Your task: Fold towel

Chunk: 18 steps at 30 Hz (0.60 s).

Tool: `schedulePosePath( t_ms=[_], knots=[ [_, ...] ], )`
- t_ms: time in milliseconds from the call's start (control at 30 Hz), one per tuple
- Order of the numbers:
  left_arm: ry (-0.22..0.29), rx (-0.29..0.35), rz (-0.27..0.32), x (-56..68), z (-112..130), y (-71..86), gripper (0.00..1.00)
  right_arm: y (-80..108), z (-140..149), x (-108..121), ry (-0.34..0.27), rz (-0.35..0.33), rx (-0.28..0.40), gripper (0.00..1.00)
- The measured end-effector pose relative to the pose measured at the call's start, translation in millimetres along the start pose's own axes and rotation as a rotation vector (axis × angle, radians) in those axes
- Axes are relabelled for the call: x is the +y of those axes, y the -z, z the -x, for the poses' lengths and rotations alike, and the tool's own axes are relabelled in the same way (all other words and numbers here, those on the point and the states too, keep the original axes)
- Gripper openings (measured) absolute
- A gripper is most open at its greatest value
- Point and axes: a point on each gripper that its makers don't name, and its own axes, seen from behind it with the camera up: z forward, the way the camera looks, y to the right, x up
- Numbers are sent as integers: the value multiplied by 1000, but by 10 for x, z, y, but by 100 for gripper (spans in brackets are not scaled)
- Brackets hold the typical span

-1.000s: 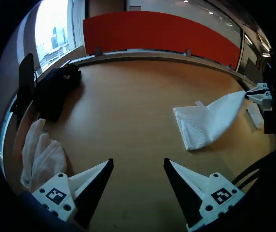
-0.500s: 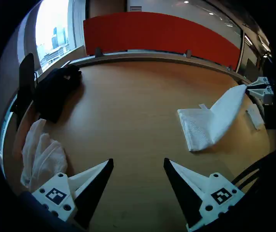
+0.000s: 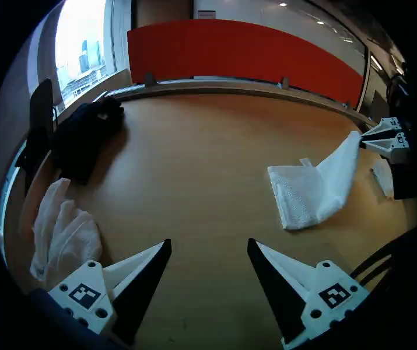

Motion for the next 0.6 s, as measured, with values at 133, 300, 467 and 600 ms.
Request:
schedulePosePath(
  t_ms=[133, 300, 467, 600],
  knots=[
    [10, -1, 0, -6, 16, 19, 97, -146, -22, -145, 14, -40, -9, 5],
    [16, -3, 3, -17, 42, 44, 97, -305, -56, -321, 36, -85, -19, 5],
    [23, -2, -5, -65, 61, 75, 97, -436, -68, -475, 70, -132, -34, 5],
    [37, -2, -11, -104, 82, 106, 97, -530, -39, -598, 98, -166, -54, 5]
  ],
)
